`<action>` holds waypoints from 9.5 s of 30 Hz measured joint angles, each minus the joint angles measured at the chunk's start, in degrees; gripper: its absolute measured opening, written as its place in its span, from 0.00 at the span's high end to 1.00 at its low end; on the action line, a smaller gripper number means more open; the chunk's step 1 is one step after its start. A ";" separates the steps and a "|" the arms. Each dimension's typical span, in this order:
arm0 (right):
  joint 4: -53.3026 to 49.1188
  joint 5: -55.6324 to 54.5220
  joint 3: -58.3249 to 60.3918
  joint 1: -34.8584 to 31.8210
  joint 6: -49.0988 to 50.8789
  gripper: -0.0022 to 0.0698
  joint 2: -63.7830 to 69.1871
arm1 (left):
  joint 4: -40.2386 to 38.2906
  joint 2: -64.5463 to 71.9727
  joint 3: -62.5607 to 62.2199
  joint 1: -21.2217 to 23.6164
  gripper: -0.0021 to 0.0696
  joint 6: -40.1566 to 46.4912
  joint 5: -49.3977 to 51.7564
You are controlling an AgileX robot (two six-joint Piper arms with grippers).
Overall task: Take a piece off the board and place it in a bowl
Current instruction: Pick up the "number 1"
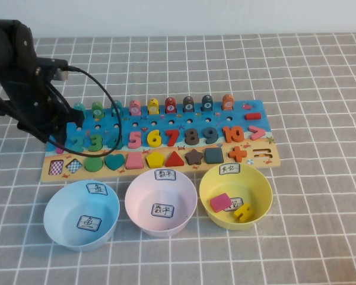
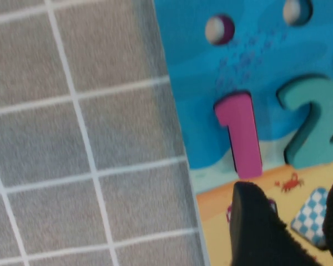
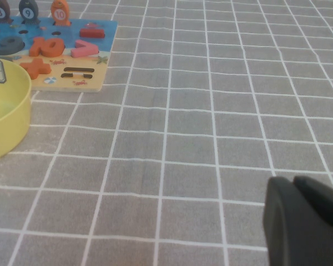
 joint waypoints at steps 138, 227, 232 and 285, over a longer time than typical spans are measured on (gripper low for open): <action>0.00 0.00 0.00 0.00 0.00 0.99 0.00 | 1.49 5.49 -0.36 0.00 0.69 -10.09 -8.16; 0.00 0.00 0.00 0.00 0.00 0.99 0.00 | 3.88 6.91 -4.91 0.12 0.59 -12.71 -7.28; 0.00 0.00 0.00 0.00 0.00 0.99 0.00 | 4.03 6.91 -4.91 0.12 0.59 -12.82 -7.51; 0.00 0.00 0.00 0.00 0.00 0.99 0.00 | 2.91 5.11 -5.00 0.12 0.79 -13.03 -4.90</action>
